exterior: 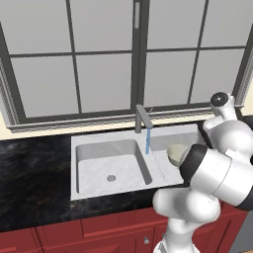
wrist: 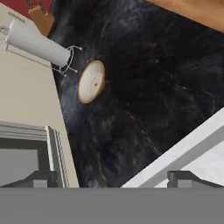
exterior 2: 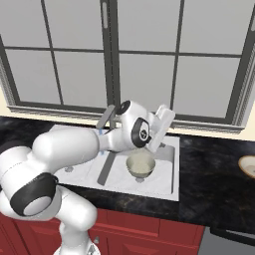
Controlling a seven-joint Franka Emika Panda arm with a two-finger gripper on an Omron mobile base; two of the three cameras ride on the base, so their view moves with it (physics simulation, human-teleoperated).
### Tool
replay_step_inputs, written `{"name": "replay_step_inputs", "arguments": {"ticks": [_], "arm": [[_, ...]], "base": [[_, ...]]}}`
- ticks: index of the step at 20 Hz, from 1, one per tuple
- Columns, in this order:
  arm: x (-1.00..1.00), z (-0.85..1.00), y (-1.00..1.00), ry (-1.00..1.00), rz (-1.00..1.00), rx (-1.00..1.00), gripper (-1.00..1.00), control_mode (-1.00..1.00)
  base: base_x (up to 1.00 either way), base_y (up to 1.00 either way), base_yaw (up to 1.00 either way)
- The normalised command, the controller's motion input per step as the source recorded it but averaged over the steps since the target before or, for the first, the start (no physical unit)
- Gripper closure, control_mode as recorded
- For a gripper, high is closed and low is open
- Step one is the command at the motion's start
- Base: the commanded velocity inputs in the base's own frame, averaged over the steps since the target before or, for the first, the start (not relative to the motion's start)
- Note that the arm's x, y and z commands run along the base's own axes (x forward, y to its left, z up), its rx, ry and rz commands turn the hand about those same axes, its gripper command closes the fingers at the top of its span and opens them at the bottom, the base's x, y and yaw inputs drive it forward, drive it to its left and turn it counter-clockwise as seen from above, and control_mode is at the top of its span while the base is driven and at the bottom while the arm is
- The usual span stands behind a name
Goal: Rinse each bowl for a few seconds and place them down in the sink or on the counter.
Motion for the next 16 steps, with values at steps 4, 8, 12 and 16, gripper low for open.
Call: {"name": "replay_step_inputs", "arguments": {"ticks": [4,8,12,16], "arm": [[-0.19,0.16,-0.3,-0.02,-0.14,0.0,-1.0,-1.0],[-0.27,0.0,-0.16,-0.03,-0.17,0.0,-1.0,-1.0],[-0.44,-0.01,-0.08,-0.07,-0.11,0.01,-1.0,-1.0],[-0.4,-0.18,-0.15,-0.07,-0.09,0.0,-1.0,-1.0]], "base": [[0.0,0.0,0.0],[0.0,0.0,0.0],[0.0,0.0,0.0],[0.0,0.0,0.0]]}}
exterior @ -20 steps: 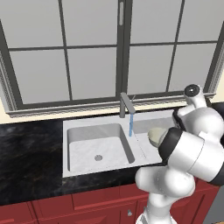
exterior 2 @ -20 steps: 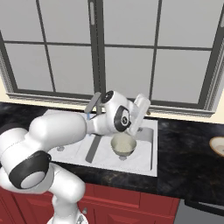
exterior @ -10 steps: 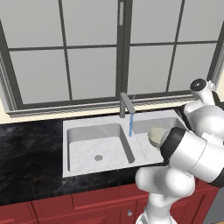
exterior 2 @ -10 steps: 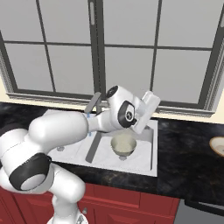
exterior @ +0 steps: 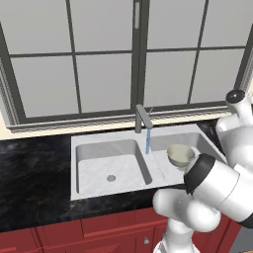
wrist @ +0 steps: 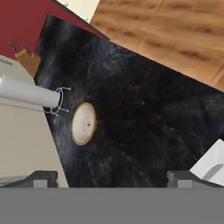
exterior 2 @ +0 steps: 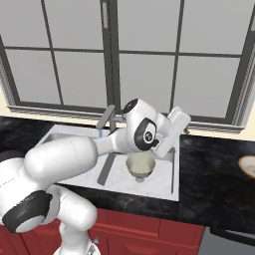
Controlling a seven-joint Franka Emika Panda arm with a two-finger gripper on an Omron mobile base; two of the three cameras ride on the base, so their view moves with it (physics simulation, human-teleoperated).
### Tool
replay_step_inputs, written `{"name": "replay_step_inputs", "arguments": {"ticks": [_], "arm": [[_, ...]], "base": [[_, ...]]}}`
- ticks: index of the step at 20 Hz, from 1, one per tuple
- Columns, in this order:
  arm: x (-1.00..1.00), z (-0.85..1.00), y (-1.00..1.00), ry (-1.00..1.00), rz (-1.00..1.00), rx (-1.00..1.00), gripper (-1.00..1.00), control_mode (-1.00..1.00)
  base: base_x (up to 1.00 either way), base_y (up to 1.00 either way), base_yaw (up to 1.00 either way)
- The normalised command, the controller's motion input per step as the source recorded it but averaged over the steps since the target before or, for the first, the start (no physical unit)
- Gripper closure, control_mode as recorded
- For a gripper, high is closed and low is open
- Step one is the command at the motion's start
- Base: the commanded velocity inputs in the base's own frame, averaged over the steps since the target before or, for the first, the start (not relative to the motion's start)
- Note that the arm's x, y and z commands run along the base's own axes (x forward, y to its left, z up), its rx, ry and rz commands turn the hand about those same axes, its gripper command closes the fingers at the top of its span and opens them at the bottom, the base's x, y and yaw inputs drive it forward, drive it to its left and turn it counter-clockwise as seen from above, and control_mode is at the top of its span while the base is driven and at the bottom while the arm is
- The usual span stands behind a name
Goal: Rinse each bowl for a few seconds and place them down in the sink or on the counter.
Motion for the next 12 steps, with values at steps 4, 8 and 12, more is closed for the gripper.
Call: {"name": "replay_step_inputs", "arguments": {"ticks": [4,8,12], "arm": [[-0.2,-0.3,-0.08,-0.05,-0.05,0.0,-1.0,-1.0],[0.15,-0.11,-0.1,0.0,0.0,0.0,-1.0,-1.0],[0.31,-0.02,-0.13,0.0,0.0,0.0,-1.0,-1.0]], "base": [[0.0,0.0,0.0],[0.0,0.0,0.0],[0.0,0.0,0.0]]}}
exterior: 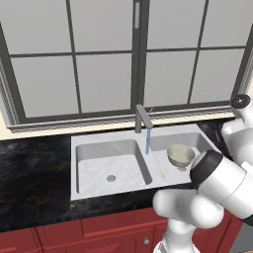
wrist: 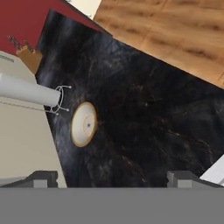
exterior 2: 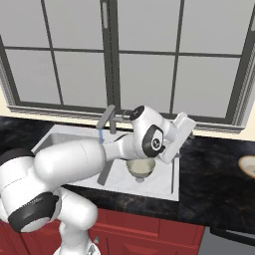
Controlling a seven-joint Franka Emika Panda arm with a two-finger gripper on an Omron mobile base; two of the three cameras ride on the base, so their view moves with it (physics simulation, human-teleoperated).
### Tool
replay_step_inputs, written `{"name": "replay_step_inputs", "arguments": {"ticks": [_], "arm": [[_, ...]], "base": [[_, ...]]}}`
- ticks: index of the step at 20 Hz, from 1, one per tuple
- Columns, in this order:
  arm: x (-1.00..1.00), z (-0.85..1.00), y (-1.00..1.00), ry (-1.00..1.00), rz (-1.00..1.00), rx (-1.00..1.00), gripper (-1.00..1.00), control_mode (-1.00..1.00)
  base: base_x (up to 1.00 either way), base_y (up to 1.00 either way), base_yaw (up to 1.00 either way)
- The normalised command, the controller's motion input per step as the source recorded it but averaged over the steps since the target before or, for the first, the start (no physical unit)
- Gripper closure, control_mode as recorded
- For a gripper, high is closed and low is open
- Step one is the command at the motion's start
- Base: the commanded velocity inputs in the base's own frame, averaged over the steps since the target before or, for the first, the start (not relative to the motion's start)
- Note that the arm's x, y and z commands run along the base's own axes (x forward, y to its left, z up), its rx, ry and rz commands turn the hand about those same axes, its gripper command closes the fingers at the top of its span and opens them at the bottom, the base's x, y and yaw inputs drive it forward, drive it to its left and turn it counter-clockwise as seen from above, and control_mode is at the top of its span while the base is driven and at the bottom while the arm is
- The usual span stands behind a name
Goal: Rinse each bowl for a few seconds and place them down in the sink or on the counter.
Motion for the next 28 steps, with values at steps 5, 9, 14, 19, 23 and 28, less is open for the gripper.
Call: {"name": "replay_step_inputs", "arguments": {"ticks": [5,9,14,19,23,28], "arm": [[0.18,-0.08,-0.18,0.0,0.0,0.01,-1.0,-1.0],[0.03,-0.17,-0.24,0.0,0.0,0.01,-1.0,-1.0],[0.13,-0.24,-0.16,0.0,-0.01,0.0,-1.0,-1.0],[0.14,-0.23,-0.24,0.0,-0.01,0.0,-1.0,-1.0],[0.07,-0.22,-0.31,-0.01,-0.01,0.01,-1.0,-1.0],[0.13,-0.19,-0.21,0.0,0.0,0.02,-1.0,-1.0]], "base": [[0.0,0.0,0.0],[0.0,0.0,0.0],[0.0,0.0,0.0],[0.0,0.0,0.0],[0.0,0.0,0.0],[0.0,0.0,0.0]]}}
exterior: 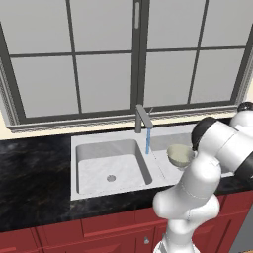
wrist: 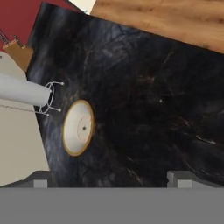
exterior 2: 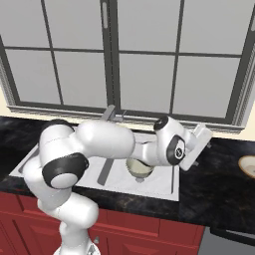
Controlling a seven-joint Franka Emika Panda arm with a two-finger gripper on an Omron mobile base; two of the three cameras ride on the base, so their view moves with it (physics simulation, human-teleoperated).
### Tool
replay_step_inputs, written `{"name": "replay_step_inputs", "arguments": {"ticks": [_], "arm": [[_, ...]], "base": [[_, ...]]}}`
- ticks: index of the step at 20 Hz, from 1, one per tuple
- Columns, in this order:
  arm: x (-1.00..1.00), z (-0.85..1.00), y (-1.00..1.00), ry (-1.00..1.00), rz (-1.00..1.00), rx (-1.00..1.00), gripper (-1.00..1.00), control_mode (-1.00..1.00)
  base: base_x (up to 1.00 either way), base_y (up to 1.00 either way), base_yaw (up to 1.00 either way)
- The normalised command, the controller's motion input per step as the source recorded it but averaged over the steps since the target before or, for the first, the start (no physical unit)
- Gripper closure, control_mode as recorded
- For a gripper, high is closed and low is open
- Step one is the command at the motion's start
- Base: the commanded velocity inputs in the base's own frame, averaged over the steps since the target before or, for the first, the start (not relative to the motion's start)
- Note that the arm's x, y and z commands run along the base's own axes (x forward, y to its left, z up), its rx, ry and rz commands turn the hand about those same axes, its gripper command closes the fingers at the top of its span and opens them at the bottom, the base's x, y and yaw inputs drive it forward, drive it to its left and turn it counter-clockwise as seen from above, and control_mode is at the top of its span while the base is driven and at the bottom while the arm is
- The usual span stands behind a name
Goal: Rinse each bowl for a few seconds and place them down in the sink or on the counter.
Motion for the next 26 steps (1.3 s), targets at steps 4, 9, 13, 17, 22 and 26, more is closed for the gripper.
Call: {"name": "replay_step_inputs", "arguments": {"ticks": [4,9,13,17,22,26], "arm": [[0.12,-0.14,-0.23,0.0,0.0,0.02,-1.0,-1.0],[0.17,-0.01,-0.3,0.0,0.0,0.0,-1.0,-1.0],[0.19,-0.01,-0.3,0.0,0.0,0.0,-1.0,-1.0],[0.13,-0.14,-0.22,0.0,0.0,0.01,-1.0,-1.0],[0.03,-0.2,-0.31,0.0,0.0,0.02,-1.0,-1.0],[0.01,-0.09,-0.37,-0.01,0.0,0.04,-1.0,-1.0]], "base": [[0.0,0.0,0.0],[0.0,0.0,0.0],[0.0,0.0,0.0],[0.0,0.0,0.0],[0.0,0.0,0.0],[0.0,0.0,0.0]]}}
